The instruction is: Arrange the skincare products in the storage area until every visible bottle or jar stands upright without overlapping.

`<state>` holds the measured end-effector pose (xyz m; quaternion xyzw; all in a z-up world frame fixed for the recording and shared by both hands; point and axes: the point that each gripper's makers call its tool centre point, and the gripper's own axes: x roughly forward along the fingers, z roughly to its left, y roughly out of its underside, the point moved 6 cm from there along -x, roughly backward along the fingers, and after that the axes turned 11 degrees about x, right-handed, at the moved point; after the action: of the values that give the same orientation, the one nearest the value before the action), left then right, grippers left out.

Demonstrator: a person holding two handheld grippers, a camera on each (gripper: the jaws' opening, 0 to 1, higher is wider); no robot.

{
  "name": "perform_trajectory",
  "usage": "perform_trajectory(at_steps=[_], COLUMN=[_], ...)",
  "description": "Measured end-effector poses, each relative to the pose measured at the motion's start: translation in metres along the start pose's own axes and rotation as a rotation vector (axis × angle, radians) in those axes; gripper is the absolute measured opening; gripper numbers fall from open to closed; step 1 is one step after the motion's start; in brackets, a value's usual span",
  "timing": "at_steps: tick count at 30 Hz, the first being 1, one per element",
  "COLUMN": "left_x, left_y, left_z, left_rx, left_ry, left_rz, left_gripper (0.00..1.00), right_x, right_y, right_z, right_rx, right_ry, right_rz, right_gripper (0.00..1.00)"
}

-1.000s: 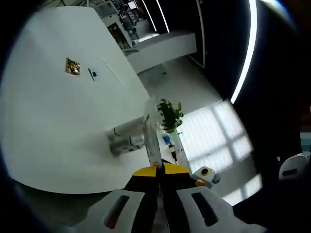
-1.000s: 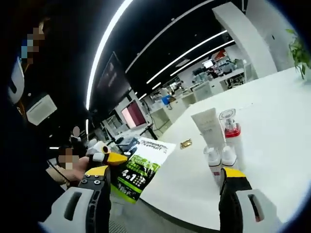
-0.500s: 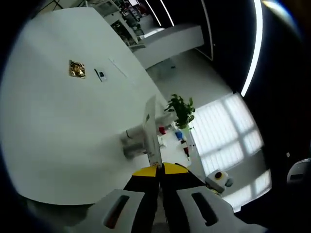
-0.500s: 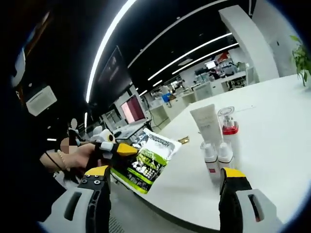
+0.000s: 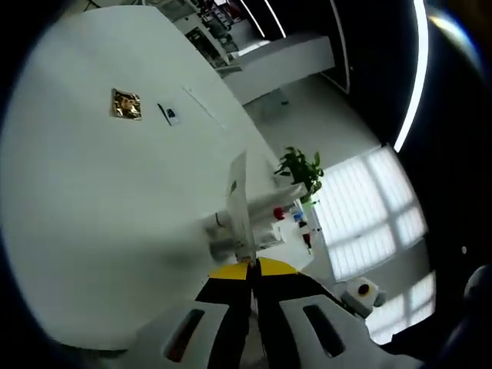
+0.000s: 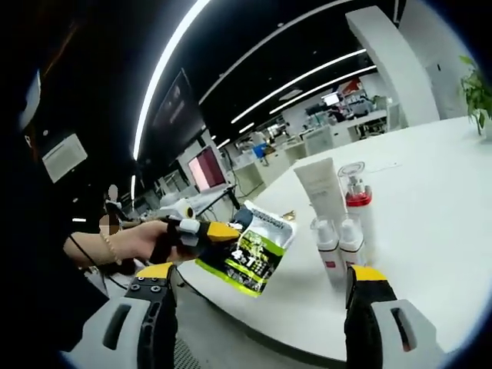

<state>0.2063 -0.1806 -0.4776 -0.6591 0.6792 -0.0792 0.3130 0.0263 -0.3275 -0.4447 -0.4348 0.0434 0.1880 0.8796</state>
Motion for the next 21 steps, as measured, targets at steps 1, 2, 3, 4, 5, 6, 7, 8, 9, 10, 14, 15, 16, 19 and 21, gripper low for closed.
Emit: perform_trajectory(at_steps=[1, 2, 3, 4, 5, 6, 7, 8, 9, 10, 14, 15, 16, 19, 21], left_x=[0.003, 0.005, 0.009, 0.011, 0.013, 0.016, 0.018, 0.021, 0.023, 0.027, 0.037, 0.04, 0.041, 0.049, 0.052], left_y=[-0.001, -0.003, -0.004, -0.003, -0.003, -0.004, -0.004, -0.004, -0.003, -0.002, -0.001, -0.001, 0.001, 0.008, 0.011], left_z=[0.0, 0.003, 0.005, 0.005, 0.006, 0.011, 0.013, 0.015, 0.017, 0.019, 0.034, 0.037, 0.038, 0.038, 0.039], left_rx=[0.005, 0.01, 0.016, 0.015, 0.014, 0.012, 0.006, 0.006, 0.007, 0.017, 0.022, 0.023, 0.018, -0.004, -0.012], left_ry=[-0.002, -0.005, -0.009, -0.012, -0.016, -0.027, -0.035, -0.041, -0.05, -0.063, -0.089, -0.098, -0.103, -0.117, -0.123], left_rz=[0.004, 0.009, 0.014, 0.015, 0.017, 0.019, 0.02, 0.024, 0.029, 0.039, 0.063, 0.065, 0.066, 0.068, 0.073], left_gripper=[0.0, 0.0, 0.0, 0.0, 0.0, 0.0, 0.0, 0.0, 0.0, 0.0, 0.0, 0.0, 0.0, 0.0, 0.0], right_x=[0.0, 0.0, 0.0, 0.0, 0.0, 0.0, 0.0, 0.0, 0.001, 0.001, 0.002, 0.002, 0.002, 0.002, 0.002], right_y=[0.0, 0.0, 0.0, 0.0, 0.0, 0.0, 0.0, 0.0, 0.0, 0.001, 0.001, 0.002, 0.002, 0.002, 0.002], right_z=[-0.001, -0.001, -0.001, -0.002, -0.001, -0.002, -0.002, -0.003, -0.003, -0.003, -0.004, -0.003, -0.003, -0.002, -0.002], right_rx=[-0.001, -0.001, -0.003, -0.003, -0.002, 0.001, 0.002, 0.004, 0.006, 0.008, 0.012, 0.015, 0.016, 0.021, 0.025], right_ry=[-0.001, -0.001, 0.0, 0.001, 0.0, -0.001, -0.001, -0.003, -0.004, -0.004, -0.008, -0.009, -0.009, -0.008, -0.004], right_rz=[0.001, 0.001, 0.001, 0.003, 0.004, 0.006, 0.006, 0.007, 0.009, 0.011, 0.021, 0.025, 0.028, 0.028, 0.026], right_gripper=[0.96, 0.96, 0.96, 0.96, 0.95, 0.95, 0.95, 0.95, 0.95, 0.95, 0.94, 0.94, 0.93, 0.92, 0.92])
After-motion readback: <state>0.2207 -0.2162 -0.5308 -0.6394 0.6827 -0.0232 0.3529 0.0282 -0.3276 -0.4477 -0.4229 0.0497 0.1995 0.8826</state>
